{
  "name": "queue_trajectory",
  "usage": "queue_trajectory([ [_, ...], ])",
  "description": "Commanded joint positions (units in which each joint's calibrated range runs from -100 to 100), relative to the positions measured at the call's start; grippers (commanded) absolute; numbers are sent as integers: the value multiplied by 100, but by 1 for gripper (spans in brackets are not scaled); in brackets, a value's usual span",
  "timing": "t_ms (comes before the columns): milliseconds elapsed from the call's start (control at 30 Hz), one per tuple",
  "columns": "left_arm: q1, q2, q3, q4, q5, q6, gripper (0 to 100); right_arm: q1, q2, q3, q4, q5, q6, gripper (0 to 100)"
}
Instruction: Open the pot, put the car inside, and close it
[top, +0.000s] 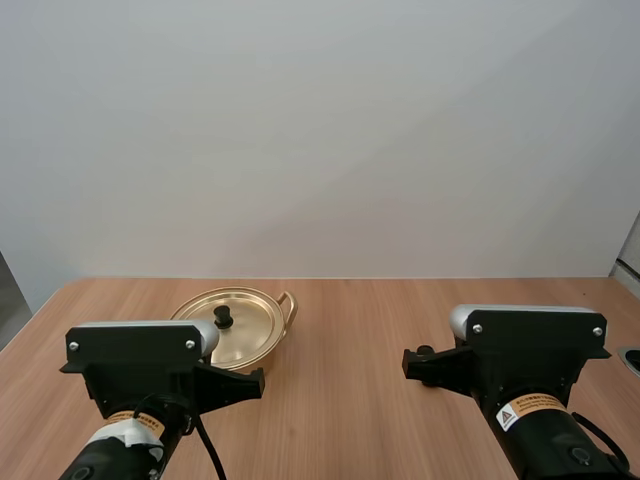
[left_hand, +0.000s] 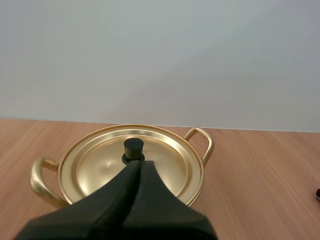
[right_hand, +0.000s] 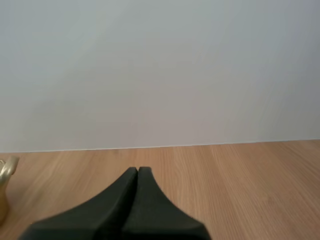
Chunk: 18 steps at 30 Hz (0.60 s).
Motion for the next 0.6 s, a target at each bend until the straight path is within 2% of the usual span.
queue_trajectory([
  [0,-2,0,0,-14,-473,2,0,-4,0,0,608,12,5,0],
  [67,-2,0,0,-14,-1348,2,0,-4,0,0,963,30,5,0],
  [133,-2,0,0,-14,-2561,2,0,-4,0,0,943,-143,-89,0],
  [200,-2,0,-11,-2,-3592,2,0,-4,0,0,405,-632,-530,0],
  [300,-2,0,-418,8,-4237,144,0,-4,0,0,-596,-1734,-1072,0],
  [433,-2,0,-1325,8,-3959,549,0,-4,0,0,-815,-3248,-1508,0],
  [567,-2,0,-2348,-289,-2042,170,0,-4,0,-590,-777,-3065,-1485,0],
])
